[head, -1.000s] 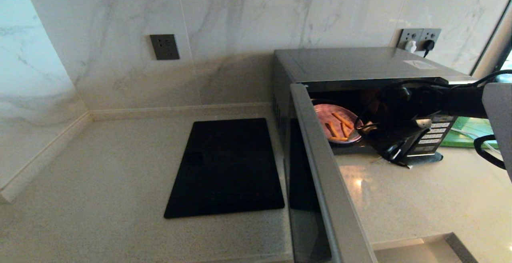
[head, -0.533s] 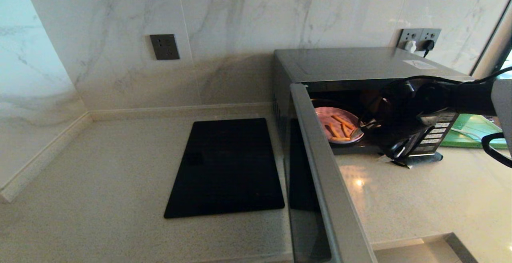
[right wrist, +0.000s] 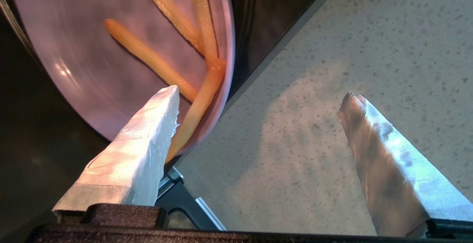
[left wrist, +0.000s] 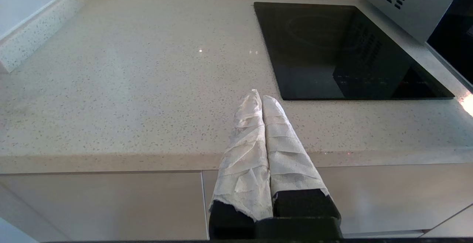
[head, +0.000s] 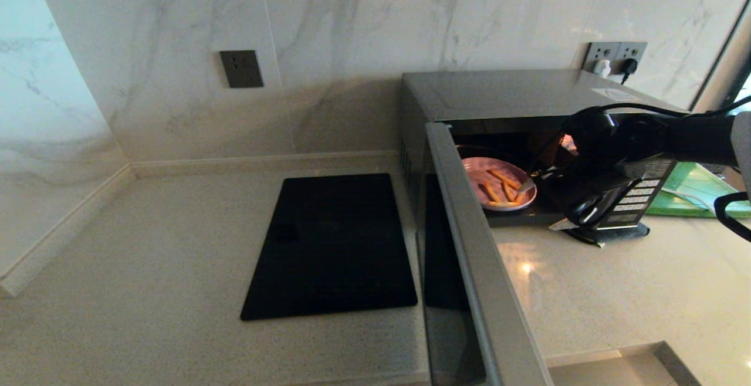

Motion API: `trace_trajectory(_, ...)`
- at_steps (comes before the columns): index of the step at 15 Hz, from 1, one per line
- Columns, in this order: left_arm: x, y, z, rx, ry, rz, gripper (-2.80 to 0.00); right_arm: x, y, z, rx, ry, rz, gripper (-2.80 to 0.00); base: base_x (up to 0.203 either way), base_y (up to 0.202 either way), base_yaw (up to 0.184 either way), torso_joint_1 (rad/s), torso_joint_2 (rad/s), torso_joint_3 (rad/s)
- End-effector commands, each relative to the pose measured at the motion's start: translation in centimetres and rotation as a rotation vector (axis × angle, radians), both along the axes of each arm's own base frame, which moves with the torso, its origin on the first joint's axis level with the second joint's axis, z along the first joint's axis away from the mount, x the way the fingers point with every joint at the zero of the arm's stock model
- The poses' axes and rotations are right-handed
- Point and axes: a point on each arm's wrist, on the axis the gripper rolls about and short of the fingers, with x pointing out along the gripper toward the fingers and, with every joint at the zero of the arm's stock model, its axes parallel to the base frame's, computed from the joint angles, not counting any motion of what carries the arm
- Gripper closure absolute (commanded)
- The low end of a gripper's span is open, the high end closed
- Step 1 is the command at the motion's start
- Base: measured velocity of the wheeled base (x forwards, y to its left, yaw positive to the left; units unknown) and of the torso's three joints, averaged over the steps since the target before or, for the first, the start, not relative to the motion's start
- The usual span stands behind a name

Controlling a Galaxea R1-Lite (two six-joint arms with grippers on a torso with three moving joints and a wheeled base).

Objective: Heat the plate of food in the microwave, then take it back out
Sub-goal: Take the plate out of the microwave

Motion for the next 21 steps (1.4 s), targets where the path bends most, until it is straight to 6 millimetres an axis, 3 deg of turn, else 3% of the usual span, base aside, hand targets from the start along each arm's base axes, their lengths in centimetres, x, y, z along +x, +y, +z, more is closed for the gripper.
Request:
trace_trajectory(1, 0.0, 0.0, 0.0, -0.001, 0.001, 0.001, 0.00, -0.6, 0.1, 1.3, 0.009, -0.028, 0.001, -2.80, 0.000, 0.000, 0.000, 0.000, 0.00, 0.000)
trace_trajectory(5, 0.0, 0.0, 0.0, -0.001, 0.001, 0.001, 0.00, -1.6, 1.8, 2.2, -0.061, 0.000, 0.034, -2.80, 0.000, 0.000, 0.000, 0.000, 0.00, 0.000)
trace_trajectory(9, 0.0, 0.0, 0.0, -0.001, 0.001, 0.001, 0.00, -4.4, 2.1, 2.1, -0.200, 0.203, 0.155, -2.80, 0.000, 0.000, 0.000, 0.000, 0.00, 0.000)
trace_trajectory(13, 0.0, 0.0, 0.0, -0.001, 0.001, 0.001, 0.00, -4.9, 1.7, 3.2, -0.224, 0.169, 0.121, -2.80, 0.000, 0.000, 0.000, 0.000, 0.00, 0.000)
trace_trajectory(16, 0.0, 0.0, 0.0, -0.001, 0.001, 0.001, 0.00, -3.0, 1.9, 4.3, -0.102, -0.028, -0.049, -2.80, 0.000, 0.000, 0.000, 0.000, 0.00, 0.000)
trace_trajectory(19, 0.0, 0.0, 0.0, -0.001, 0.001, 0.001, 0.00, -1.5, 4.7, 2.6, -0.026, -0.059, -0.092, -2.80, 0.000, 0.000, 0.000, 0.000, 0.00, 0.000)
trace_trajectory(21, 0.0, 0.0, 0.0, -0.001, 0.001, 0.001, 0.00, -0.7, 4.9, 2.9, 0.023, -0.136, -0.135, -2.80, 0.000, 0.000, 0.000, 0.000, 0.00, 0.000)
